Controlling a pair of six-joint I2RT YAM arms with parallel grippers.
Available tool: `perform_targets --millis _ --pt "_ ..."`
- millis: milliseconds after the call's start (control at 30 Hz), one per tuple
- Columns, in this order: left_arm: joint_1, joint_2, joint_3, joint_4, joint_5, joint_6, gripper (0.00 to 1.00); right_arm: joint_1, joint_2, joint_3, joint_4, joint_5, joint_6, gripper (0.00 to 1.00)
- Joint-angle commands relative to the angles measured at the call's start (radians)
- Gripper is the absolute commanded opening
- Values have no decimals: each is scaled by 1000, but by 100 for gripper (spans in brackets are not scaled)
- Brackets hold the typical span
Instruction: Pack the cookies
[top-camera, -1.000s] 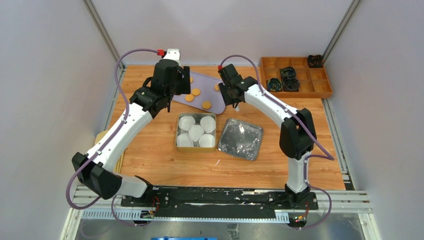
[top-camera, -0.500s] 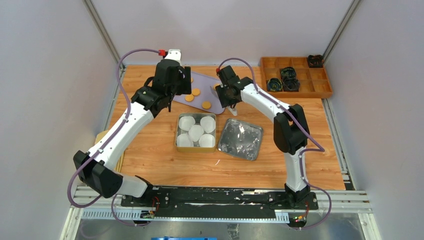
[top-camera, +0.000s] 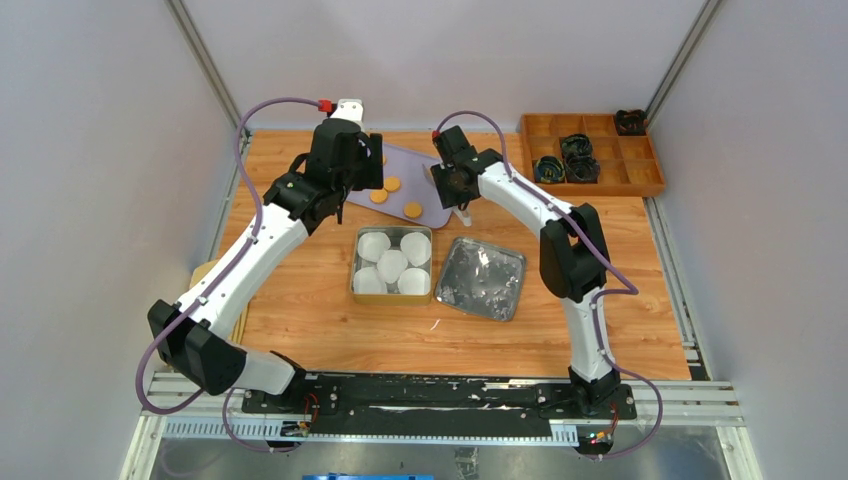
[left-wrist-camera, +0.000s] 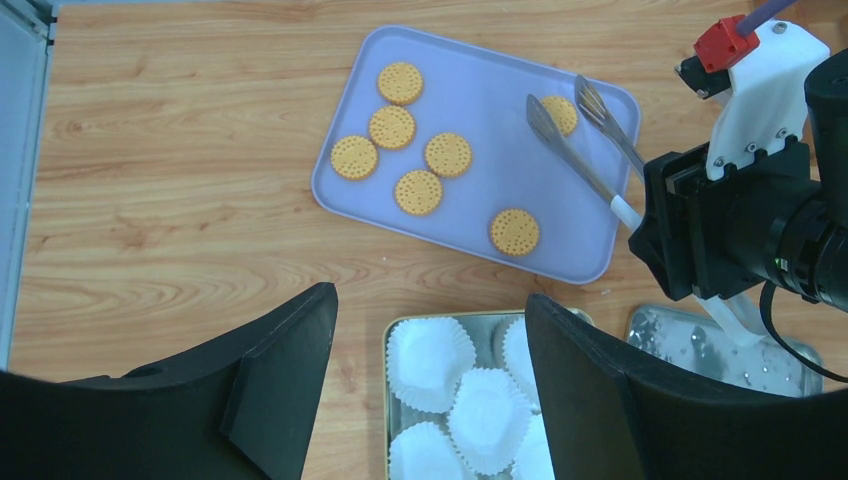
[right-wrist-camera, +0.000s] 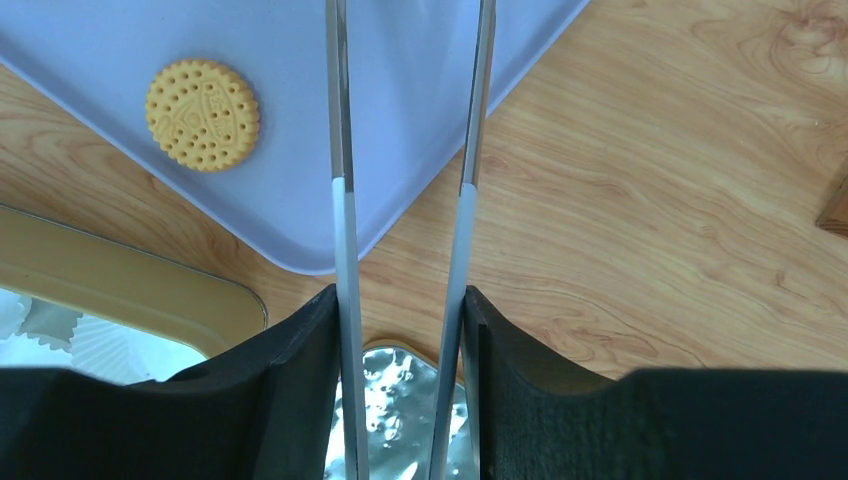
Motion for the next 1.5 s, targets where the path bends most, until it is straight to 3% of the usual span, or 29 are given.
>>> perform_targets --millis 0,233,400,600,667,733,800,900,1000,1033,1067,1100,1367,1467 --pt "2 5 -7 18 4 4 75 -10 -57 6 -37 5 12 0" --pt "2 -1 -9 21 17 -1 75 -10 -155 -13 -30 -41 15 0" --pt "2 -12 -11 18 17 -1 74 -10 -192 -21 -28 34 8 0" --pt "2 -20 -14 21 11 1 74 -11 -211 -15 -22 10 3 1" --pt "2 -19 -13 21 10 1 74 -10 -220 -23 -18 4 10 10" --pt "2 -18 -14 19 12 1 74 -10 -232 -34 -13 12 18 27" --pt "2 -17 -13 21 18 1 74 -10 -244 -41 -10 15 17 34" --pt "2 -14 -12 21 25 0 74 -10 -255 -43 -8 12 14 35" --pt "2 -13 -11 23 30 -2 74 -10 -257 -40 -7 1 14 34" --pt "2 -12 -11 22 30 -2 74 -10 -258 -39 -7 -6 13 26" --pt "2 -11 -11 23 31 -2 74 -10 -258 -39 -8 -11 11 6" --pt "2 -12 -10 22 32 -2 74 -10 -260 -38 -8 -13 13 1" --pt "2 -24 -12 30 38 -1 70 -10 -353 -115 57 29 1 0" --pt "2 -24 -11 33 47 -3 71 -10 -385 -127 66 42 -9 26"
